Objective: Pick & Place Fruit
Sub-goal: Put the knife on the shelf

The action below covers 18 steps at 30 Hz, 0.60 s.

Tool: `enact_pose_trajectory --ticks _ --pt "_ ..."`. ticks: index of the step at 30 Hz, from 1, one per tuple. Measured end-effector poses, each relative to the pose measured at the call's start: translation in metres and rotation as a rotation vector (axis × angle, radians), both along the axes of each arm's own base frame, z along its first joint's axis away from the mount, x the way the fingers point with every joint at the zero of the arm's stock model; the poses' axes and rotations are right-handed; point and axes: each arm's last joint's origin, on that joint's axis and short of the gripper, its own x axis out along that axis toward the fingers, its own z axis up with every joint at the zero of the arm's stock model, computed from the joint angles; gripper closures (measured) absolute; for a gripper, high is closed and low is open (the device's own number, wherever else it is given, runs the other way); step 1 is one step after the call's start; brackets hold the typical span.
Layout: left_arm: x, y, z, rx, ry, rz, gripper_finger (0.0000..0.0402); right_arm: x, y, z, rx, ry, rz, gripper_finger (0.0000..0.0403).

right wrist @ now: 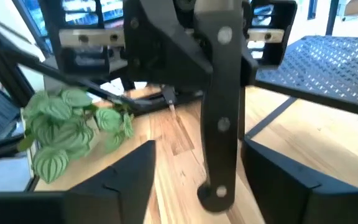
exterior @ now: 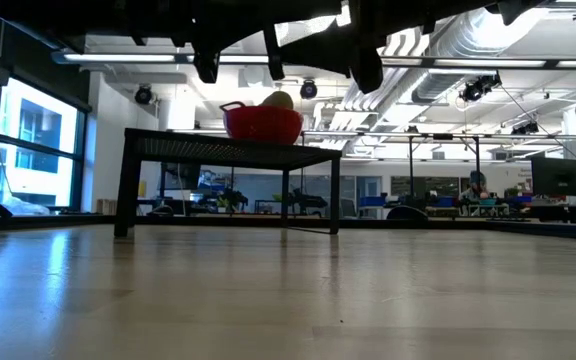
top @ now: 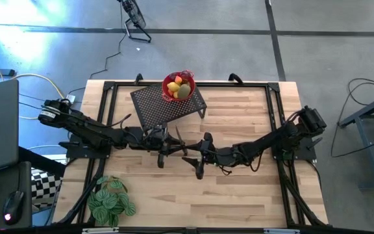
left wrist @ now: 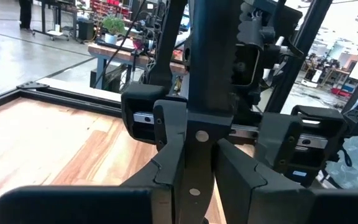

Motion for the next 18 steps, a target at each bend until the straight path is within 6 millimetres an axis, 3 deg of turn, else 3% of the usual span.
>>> enact_pose_trajectory --ticks 7,18 --pt "0.000 0.000 0.001 -0.001 -0.015 -0.001 0.0334 -0.012 0.006 0.010 -0.033 0.051 0.008 0.0129" --pt "-0.012 0.002 0.018 0.021 -0.054 -0.001 0.0334 -0.037 0.011 0.019 -0.086 0.197 -0.012 0.0146"
